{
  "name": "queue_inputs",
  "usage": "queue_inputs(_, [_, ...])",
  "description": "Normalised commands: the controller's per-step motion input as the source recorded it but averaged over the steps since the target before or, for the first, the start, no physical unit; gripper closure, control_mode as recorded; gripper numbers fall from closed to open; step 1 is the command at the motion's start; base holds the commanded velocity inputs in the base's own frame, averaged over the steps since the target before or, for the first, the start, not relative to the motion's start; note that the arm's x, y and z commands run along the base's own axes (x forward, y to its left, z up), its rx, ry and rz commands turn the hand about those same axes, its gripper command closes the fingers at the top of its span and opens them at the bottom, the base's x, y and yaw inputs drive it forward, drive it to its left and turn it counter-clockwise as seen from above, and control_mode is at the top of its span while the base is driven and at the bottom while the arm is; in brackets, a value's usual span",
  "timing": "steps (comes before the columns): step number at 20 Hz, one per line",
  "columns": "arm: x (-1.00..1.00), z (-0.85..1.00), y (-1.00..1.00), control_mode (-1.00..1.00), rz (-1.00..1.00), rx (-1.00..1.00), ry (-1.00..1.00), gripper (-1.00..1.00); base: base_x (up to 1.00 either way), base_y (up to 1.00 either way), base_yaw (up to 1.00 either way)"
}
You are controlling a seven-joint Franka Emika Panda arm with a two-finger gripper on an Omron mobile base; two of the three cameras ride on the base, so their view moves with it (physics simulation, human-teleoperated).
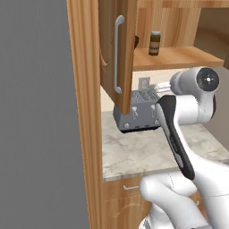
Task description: Take the cinnamon bottle from the cabinet and place it on the dining table, next to the plate with the cupcake. Then take the chocolate from the dining counter and place it on the cupcake plate.
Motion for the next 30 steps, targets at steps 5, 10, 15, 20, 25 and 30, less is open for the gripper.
queue_inputs(5, [0.09, 0.57, -0.27, -1.00, -0.06, 0.07, -0.08, -1.00, 0.00, 0.00, 0.00])
queue_inputs(10, [0.12, 0.57, -0.19, -1.00, 0.00, 0.15, 0.00, -1.00, 0.00, 0.00, 0.00])
queue_inputs(15, [0.15, 0.50, -0.14, -1.00, 0.00, 0.05, 0.00, -1.00, 0.00, 0.00, 0.00])
queue_inputs(20, [0.15, 0.32, -0.15, -1.00, 0.00, -0.02, 0.00, -1.00, 0.00, 0.00, 0.00])
queue_inputs(25, [0.11, 0.04, -0.20, -1.00, 0.12, -0.01, 0.00, -1.00, 0.00, 0.00, 0.00])
queue_inputs(30, [0.21, -0.02, -0.16, -1.00, 0.21, 0.00, 0.00, -1.00, 0.00, 0.00, 0.00])
